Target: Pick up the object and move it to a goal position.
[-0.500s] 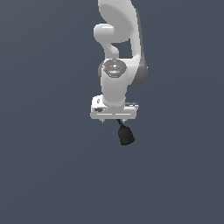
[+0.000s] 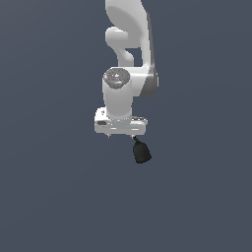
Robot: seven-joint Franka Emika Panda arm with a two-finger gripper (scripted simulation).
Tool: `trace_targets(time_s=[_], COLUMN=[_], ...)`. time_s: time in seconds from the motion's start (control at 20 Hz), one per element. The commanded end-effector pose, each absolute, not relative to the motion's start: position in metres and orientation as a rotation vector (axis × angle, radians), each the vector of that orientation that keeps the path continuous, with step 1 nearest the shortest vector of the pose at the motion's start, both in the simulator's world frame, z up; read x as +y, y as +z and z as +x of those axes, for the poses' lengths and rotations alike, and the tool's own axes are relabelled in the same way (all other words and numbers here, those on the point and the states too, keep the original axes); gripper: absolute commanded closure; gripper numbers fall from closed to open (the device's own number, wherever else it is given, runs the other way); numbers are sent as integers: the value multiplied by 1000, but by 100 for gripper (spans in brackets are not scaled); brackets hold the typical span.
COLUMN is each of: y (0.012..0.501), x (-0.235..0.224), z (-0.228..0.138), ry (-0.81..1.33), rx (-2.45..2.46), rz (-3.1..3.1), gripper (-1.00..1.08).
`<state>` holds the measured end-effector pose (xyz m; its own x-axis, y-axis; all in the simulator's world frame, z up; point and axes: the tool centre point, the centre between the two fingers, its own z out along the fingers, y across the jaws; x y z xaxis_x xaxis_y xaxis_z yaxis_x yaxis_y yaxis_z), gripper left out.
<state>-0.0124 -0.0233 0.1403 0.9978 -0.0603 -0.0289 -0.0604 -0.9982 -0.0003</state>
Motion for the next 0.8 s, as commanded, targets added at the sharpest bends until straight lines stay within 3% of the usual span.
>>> trace_targets(time_s=[0.0, 0.75], y=[140, 107], x=[-29, -1], z=[-13, -42], ry=[47, 29], rx=[119, -177], rz=[-3136, -3139], gripper=[-92, -92])
